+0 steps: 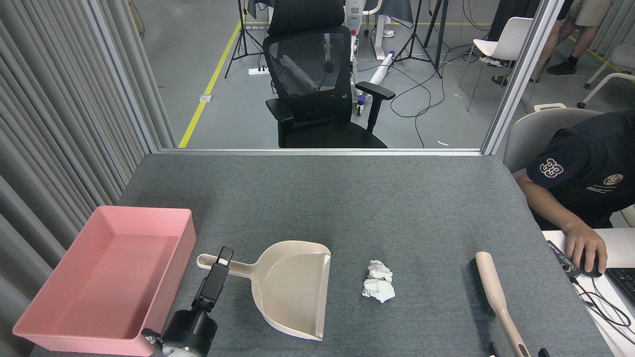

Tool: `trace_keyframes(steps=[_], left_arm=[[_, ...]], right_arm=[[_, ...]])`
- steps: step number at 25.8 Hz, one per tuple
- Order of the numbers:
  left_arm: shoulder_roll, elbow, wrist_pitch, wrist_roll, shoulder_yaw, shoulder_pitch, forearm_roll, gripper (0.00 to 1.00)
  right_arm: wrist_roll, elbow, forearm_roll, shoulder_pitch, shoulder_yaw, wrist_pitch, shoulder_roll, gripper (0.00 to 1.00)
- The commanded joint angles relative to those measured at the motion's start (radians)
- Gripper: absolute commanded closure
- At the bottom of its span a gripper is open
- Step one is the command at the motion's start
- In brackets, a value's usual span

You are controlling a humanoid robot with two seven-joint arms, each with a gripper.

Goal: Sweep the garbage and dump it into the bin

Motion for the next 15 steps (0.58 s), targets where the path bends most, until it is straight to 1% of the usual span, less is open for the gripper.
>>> trace_keyframes(steps=[1, 4, 7, 12, 15], left_arm=[[0.0, 0.0, 0.0, 0.0, 0.0, 0.0, -0.001, 0.01], [0.0, 0.0, 0.0, 0.0, 0.0, 0.001, -0.001, 0.01], [0.0, 0.0, 0.0, 0.0, 0.0, 0.001, 0.0, 0.01], [0.0, -0.001, 0.0, 0.0, 0.0, 0.003, -0.003, 0.01], [0.002, -0.003, -0.002, 0.0, 0.002, 0.003, -0.003, 0.01]], right_arm=[[0.002, 0.005, 0.002, 0.0, 0.002, 0.003, 0.002, 0.01], [0.003, 0.008, 0.004, -0.003, 0.002, 0.038, -0.003, 0.01], [0.002, 0.011, 0.004, -0.006, 0.002, 0.041, -0.009, 0.02], [0.003, 0.053, 0.005, -0.055, 0.011, 0.041, -0.016, 0.02], [0.003, 0.057, 0.007, -0.055, 0.013, 0.037, -0.016, 0.02]])
